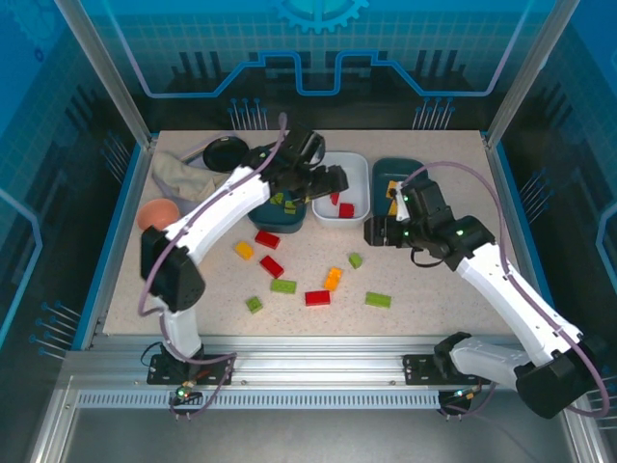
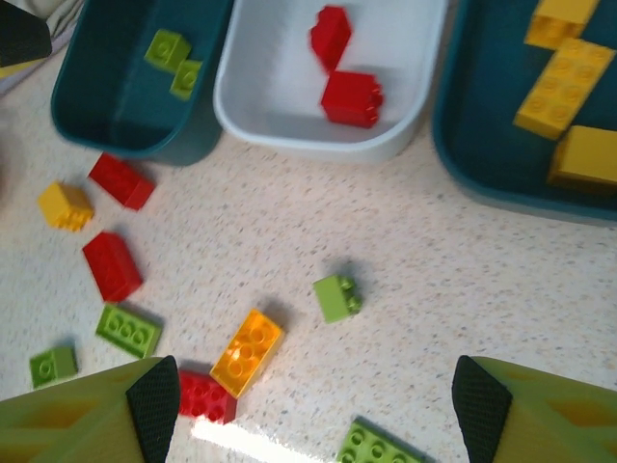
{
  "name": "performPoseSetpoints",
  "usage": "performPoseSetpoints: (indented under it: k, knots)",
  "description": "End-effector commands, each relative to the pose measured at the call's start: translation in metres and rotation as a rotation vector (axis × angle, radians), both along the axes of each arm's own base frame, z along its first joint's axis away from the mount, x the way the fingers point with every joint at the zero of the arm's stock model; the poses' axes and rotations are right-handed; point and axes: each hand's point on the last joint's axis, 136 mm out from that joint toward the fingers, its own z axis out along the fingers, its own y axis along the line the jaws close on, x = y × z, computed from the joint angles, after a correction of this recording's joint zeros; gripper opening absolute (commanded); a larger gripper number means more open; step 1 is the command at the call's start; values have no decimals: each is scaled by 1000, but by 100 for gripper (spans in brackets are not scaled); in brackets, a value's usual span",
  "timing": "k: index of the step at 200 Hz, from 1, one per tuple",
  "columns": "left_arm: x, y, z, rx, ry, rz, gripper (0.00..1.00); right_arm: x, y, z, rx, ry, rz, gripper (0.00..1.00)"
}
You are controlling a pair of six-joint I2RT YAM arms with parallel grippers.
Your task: Sort the legos into containers by color
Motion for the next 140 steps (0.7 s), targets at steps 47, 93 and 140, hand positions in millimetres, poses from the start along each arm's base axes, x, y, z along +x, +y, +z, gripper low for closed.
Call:
performPoseSetpoints:
  k: [47,93,140]
  knots:
    - [-93,47,-77,58,269,90,80,-41,38,-33,-25,68,183,77]
    - [-149,114,-105,231,425,338,75,-52,58,-33,17,61,291,76]
    - [-222,159,-136,269,589,490,76,-68,95,-30,119,44,481,77]
